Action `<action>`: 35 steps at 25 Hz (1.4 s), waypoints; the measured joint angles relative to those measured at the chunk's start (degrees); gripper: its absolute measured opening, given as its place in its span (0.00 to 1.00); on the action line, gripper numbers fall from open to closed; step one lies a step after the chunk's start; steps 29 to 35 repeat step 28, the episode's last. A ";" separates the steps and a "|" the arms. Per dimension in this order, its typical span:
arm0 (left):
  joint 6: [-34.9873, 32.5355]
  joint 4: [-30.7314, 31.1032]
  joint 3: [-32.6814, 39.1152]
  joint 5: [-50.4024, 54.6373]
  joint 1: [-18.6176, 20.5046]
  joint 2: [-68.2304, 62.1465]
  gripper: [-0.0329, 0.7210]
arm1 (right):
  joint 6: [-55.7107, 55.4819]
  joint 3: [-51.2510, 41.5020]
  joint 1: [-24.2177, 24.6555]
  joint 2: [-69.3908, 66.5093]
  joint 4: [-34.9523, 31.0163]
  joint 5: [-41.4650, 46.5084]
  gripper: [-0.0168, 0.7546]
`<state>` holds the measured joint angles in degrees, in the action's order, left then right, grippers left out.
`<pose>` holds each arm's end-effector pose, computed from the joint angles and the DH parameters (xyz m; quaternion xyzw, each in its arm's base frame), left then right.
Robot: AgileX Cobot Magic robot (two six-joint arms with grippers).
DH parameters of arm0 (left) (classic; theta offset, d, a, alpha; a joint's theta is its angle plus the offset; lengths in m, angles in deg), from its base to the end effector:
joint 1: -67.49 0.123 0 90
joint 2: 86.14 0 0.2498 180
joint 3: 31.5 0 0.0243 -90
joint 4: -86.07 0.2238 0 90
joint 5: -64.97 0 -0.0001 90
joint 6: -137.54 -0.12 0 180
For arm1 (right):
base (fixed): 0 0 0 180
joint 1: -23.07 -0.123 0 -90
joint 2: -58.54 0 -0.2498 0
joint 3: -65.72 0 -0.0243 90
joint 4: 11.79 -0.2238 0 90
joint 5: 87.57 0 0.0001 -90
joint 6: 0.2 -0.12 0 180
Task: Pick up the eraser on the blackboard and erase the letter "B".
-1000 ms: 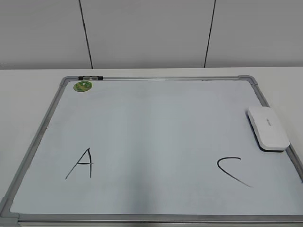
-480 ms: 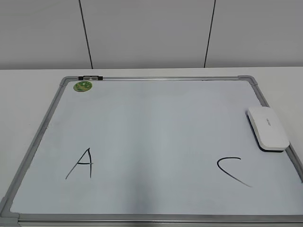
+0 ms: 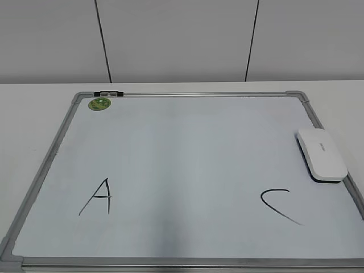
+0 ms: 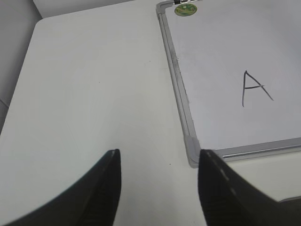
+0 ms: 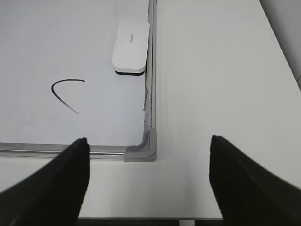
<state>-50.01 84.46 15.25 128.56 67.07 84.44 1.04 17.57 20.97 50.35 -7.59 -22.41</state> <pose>0.0300 -0.0032 0.2491 0.0610 0.8627 0.0172 0.5017 0.0279 -0.0070 0.2403 -0.0226 0.8716 -0.0329 0.4886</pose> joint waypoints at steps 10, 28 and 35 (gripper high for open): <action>0.00 0.05 0.00 0.00 0.00 0.00 0.56 | 0.00 0.00 0.00 0.22 0.00 0.00 0.78; 0.00 0.05 0.00 0.00 0.00 0.00 0.56 | 0.00 0.00 0.00 0.22 0.00 0.00 0.78; 0.00 0.05 0.00 0.00 0.00 0.00 0.56 | 0.00 0.00 0.00 0.22 0.00 0.00 0.78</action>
